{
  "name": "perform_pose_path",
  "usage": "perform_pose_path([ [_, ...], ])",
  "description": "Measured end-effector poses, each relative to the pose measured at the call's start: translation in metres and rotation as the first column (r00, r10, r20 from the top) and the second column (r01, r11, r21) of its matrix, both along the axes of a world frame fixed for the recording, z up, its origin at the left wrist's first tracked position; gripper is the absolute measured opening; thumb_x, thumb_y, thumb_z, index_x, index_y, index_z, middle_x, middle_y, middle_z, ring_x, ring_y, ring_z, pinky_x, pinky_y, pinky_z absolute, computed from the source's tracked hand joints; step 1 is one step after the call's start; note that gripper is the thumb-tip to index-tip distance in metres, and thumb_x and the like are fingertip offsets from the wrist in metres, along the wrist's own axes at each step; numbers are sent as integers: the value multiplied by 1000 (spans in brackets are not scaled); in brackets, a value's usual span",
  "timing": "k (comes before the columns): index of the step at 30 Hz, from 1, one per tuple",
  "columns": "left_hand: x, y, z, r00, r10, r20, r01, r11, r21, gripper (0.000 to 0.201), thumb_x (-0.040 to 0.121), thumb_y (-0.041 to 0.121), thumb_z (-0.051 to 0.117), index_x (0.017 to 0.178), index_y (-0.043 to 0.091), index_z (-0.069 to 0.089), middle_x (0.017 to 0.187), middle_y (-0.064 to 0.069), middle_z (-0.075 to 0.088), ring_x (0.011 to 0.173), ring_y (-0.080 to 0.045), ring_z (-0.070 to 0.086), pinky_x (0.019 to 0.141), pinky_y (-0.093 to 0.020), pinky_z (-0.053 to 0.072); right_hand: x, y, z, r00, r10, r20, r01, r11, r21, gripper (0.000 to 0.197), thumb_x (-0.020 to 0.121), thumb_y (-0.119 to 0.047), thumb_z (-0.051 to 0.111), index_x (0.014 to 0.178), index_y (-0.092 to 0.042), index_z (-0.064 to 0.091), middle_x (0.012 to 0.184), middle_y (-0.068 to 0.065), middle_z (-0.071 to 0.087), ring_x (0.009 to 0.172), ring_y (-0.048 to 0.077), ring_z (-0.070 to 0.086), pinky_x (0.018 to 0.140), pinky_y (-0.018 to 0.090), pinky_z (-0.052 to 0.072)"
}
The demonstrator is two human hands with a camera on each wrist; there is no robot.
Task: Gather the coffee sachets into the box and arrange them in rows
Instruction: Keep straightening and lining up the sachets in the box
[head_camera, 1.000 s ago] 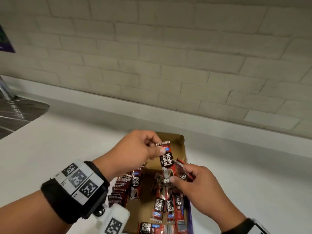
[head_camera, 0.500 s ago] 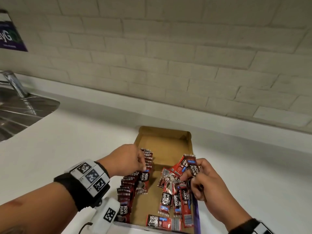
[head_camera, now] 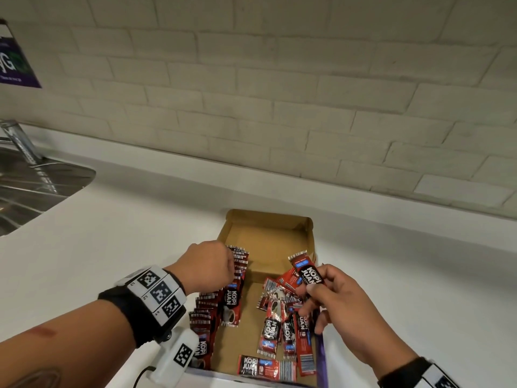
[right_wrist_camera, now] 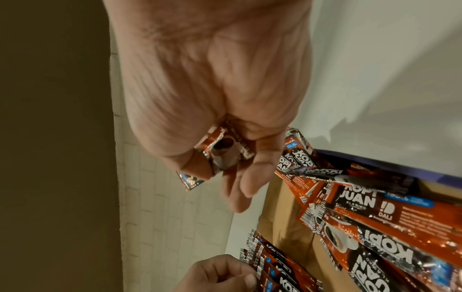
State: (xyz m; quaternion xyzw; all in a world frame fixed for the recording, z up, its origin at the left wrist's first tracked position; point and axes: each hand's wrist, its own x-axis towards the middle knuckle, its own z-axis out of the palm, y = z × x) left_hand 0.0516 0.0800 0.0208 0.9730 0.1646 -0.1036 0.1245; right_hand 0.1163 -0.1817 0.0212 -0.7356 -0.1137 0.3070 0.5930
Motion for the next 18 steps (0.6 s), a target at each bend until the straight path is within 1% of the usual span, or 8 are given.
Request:
perform_pose_path([
  [2,1,0,1,1000,10,-7,-10,1000,-7,16,85,27,57,71,27,65,83,12,68,77,-9,61,69,-26,45,0,0,0,1000,12,-9,-12,1000,-5,11,103,-10,56,111,-14,62,95,1,79,74,21,72,52,32,51],
  [5,1,3,5,999,35,10,-35,999,-41,15,88,34,62,74,31,66,86,16,68,84,-9,63,80,-30,50,1,1,-2,999,48,-9,-48,999,-10,13,102,-12,59,113,-17,65,97,0,79,74,18,72,54,32,53],
  [9,2,5,16,996,42,74,-38,998,-59,13,89,39,64,79,32,68,89,15,67,86,-9,63,82,-31,53,4,3,-2,998,62,-25,-61,998,19,15,100,-14,62,114,-15,66,95,5,78,70,17,69,53,31,52],
  [11,1,0,26,991,24,129,-13,996,-83,13,91,39,64,85,30,70,90,13,67,84,-9,62,78,-29,53,4,4,-3,996,86,-16,-86,996,8,15,99,-15,64,114,-14,67,94,7,78,69,19,68,56,32,52],
  [12,1,-5,32,987,10,163,9,993,-114,12,91,38,65,87,29,71,88,11,66,80,-7,61,74,-27,51,4,5,-2,995,101,-10,-101,995,-1,15,98,-17,65,113,-14,67,93,7,78,69,21,67,58,33,52],
  [14,-1,-19,44,976,-9,219,61,971,-232,11,91,40,68,92,29,71,83,6,65,70,-5,57,66,-25,47,4,7,-2,993,122,-10,-122,992,13,15,99,-16,65,114,-14,67,94,7,78,68,21,67,57,32,51],
  [16,-2,-32,52,975,-26,220,108,924,-367,17,89,45,71,99,32,69,87,4,66,64,-3,54,61,-23,44,3,11,0,990,141,-17,-140,989,48,15,98,-14,65,113,-13,68,96,9,78,65,19,66,53,29,49],
  [18,-2,-41,53,978,-63,200,140,905,-402,20,88,48,72,101,35,66,90,7,66,59,3,52,59,-17,41,2,14,2,985,171,-15,-170,983,70,14,98,-14,66,111,-12,69,96,10,78,65,20,65,51,28,48],
])
